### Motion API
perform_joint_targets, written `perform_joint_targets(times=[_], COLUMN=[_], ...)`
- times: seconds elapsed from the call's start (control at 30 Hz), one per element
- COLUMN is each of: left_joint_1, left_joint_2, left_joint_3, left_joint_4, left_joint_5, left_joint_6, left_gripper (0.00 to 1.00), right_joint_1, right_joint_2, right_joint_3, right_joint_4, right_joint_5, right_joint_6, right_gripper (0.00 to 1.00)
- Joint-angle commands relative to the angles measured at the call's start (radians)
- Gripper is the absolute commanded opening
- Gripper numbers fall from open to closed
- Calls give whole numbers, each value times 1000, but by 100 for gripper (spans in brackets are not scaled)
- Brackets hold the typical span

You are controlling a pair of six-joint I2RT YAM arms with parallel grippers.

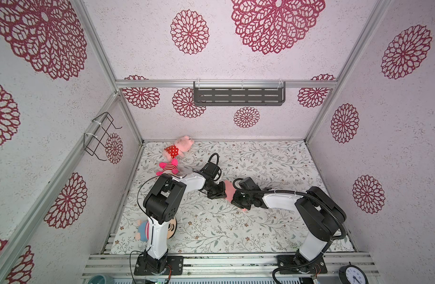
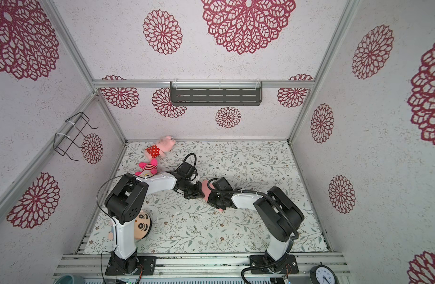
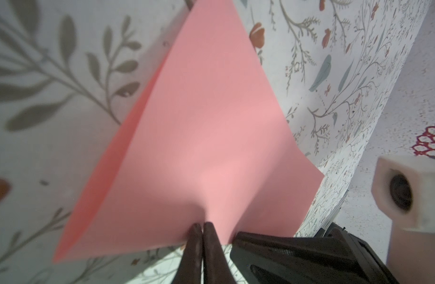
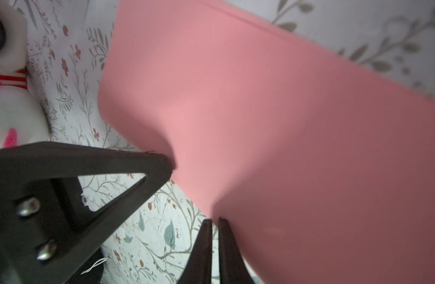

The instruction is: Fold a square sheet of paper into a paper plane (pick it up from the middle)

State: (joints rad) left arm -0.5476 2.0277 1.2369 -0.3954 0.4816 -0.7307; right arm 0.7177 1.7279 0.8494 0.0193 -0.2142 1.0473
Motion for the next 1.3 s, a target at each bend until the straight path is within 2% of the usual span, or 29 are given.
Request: perform_joint_targets(times=[0.0, 0.57, 0.8, 1.1, 1.27], left_joint_1=[-6, -5, -5, -7, -7], left_joint_2=[42, 52, 47, 48, 48], left_joint_3=[4, 11, 17, 13, 12], left_joint_4=[-56, -84, -91, -91, -95], left_joint_5=[-58, -67, -64, -66, -67], left_joint_6=[16, 25, 31, 28, 30], left_gripper=[7, 7, 7, 7, 7], right_joint_1=[-4, -4, 0, -3, -3], right_joint_2=[-33, -180, -246, -56, -15], right_joint_3=[-42, -186, -126, 48, 70], right_joint_4=[-108, -225, -72, -110, -152], right_joint_5=[9, 63, -19, 33, 72], right_joint_6=[-10, 10, -73, -81, -73], right_gripper=[12, 13, 15, 15, 14])
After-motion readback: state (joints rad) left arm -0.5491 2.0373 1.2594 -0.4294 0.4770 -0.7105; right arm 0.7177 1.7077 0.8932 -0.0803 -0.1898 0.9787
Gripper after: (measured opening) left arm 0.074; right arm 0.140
